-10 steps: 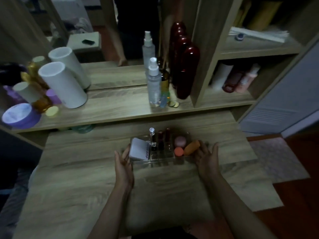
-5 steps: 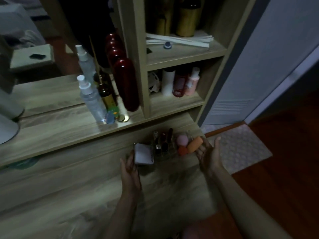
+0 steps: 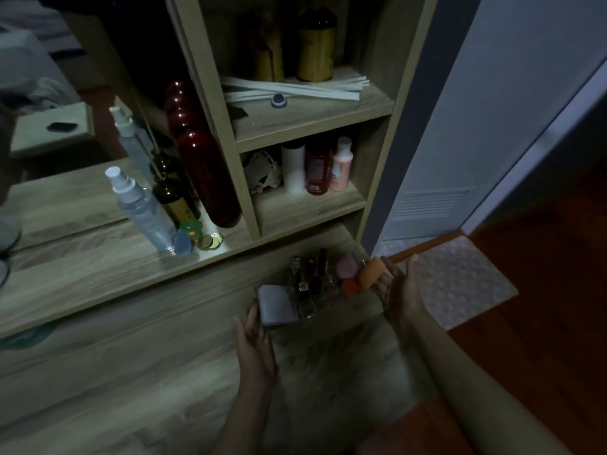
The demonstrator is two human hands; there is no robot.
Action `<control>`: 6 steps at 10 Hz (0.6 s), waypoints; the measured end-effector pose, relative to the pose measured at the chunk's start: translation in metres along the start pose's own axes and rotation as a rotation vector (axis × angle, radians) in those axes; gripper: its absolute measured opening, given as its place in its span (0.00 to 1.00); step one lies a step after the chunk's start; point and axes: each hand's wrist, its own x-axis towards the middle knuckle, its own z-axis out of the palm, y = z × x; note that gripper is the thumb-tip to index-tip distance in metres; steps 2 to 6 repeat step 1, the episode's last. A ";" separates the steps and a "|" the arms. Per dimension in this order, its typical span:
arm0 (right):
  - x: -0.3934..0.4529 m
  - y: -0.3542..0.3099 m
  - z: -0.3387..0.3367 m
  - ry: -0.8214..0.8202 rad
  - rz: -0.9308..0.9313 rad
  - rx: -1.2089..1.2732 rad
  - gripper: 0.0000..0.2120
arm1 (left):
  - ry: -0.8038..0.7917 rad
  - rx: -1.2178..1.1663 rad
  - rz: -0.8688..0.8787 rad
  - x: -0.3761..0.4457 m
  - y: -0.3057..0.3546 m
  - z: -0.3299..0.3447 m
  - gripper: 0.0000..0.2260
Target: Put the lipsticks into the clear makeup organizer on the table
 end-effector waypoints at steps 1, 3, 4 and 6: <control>-0.006 -0.014 0.009 0.061 -0.001 -0.093 0.30 | 0.039 0.022 -0.019 -0.009 0.005 0.003 0.26; -0.006 -0.014 0.009 0.061 -0.001 -0.093 0.30 | 0.039 0.022 -0.019 -0.009 0.005 0.003 0.26; -0.006 -0.014 0.009 0.061 -0.001 -0.093 0.30 | 0.039 0.022 -0.019 -0.009 0.005 0.003 0.26; -0.006 -0.014 0.009 0.061 -0.001 -0.093 0.30 | 0.039 0.022 -0.019 -0.009 0.005 0.003 0.26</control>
